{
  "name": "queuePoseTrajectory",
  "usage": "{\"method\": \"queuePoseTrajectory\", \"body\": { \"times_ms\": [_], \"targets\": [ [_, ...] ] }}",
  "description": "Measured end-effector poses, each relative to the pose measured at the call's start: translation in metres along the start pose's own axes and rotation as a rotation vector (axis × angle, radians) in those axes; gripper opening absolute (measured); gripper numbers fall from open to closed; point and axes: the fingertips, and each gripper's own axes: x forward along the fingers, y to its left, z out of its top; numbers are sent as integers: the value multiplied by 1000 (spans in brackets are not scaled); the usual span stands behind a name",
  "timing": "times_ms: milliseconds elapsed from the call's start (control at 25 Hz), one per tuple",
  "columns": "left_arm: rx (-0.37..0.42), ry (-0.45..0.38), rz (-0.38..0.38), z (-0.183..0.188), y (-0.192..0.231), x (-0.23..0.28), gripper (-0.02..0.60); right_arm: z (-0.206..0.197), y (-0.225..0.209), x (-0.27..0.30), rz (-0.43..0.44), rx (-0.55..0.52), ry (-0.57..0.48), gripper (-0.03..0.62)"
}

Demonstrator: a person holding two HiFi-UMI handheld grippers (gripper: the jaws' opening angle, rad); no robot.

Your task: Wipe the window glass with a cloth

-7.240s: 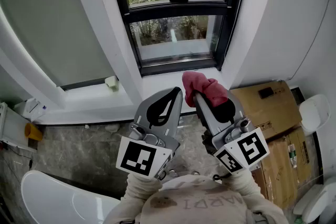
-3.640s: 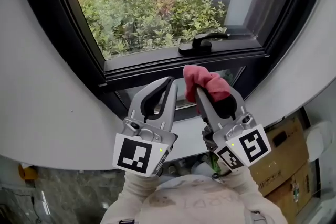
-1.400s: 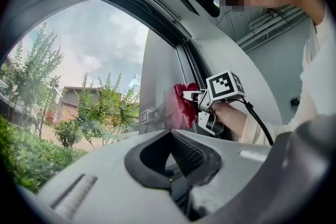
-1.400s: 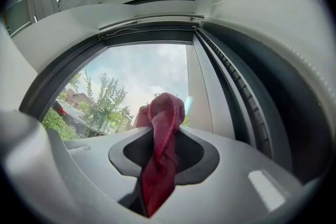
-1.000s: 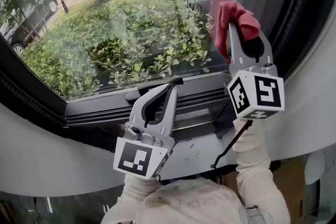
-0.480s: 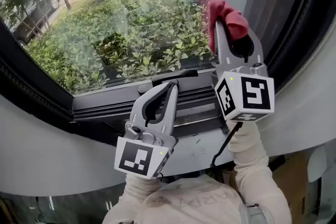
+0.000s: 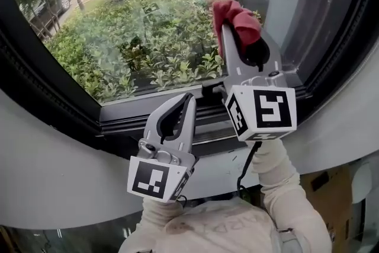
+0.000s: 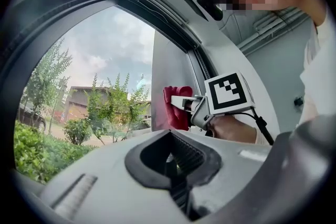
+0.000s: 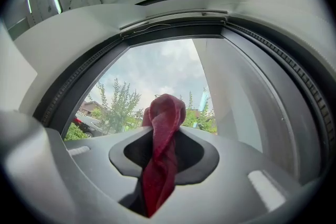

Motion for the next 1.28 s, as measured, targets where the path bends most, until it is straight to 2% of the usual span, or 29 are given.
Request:
{"method": "queuePoseTrajectory", "body": {
  "times_ms": [240,480,680,960,1280],
  "targets": [
    [0,-7,-18,2,12,-9,0,-3,10,0,-7,-26,-1,123],
    [32,-18,-61,4,1,2,1,-38,16,-14,0,-23,73,123],
    [52,-40,-67,9,-9,21,1,-44,14,-16,26,-32,75,124],
    [76,-92,-49,23,-30,60,1,-50,-32,-27,20,-55,62,127],
    [68,-115,-68,24,-72,112,1,-47,-104,-38,-9,-80,46,130]
  ]
}}
